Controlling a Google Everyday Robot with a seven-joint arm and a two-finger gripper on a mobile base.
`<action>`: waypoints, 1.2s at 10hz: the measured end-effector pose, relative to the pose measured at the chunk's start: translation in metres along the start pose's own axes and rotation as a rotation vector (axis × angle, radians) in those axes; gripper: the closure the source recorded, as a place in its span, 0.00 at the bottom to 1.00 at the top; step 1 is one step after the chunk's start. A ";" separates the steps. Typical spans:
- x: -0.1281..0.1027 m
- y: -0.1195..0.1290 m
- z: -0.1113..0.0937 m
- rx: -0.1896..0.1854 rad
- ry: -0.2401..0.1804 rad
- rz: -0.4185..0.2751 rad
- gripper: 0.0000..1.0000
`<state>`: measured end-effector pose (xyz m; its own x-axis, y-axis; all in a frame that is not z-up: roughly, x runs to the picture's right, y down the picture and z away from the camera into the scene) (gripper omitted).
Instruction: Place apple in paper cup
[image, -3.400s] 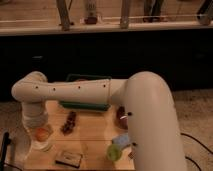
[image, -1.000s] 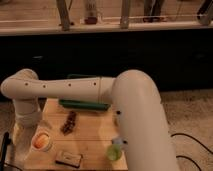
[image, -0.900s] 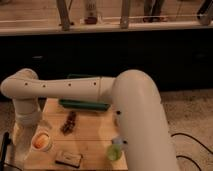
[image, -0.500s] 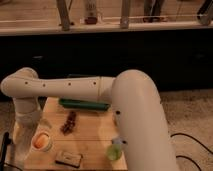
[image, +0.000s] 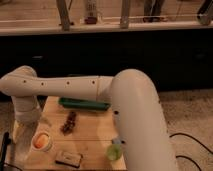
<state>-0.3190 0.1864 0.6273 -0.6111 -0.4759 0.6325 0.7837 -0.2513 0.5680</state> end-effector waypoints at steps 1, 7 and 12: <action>0.000 0.001 -0.002 -0.006 0.005 0.001 0.20; 0.001 0.003 -0.004 -0.014 0.013 0.005 0.20; 0.001 0.003 -0.004 -0.013 0.013 0.006 0.20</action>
<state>-0.3164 0.1813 0.6276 -0.6048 -0.4887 0.6288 0.7889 -0.2595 0.5571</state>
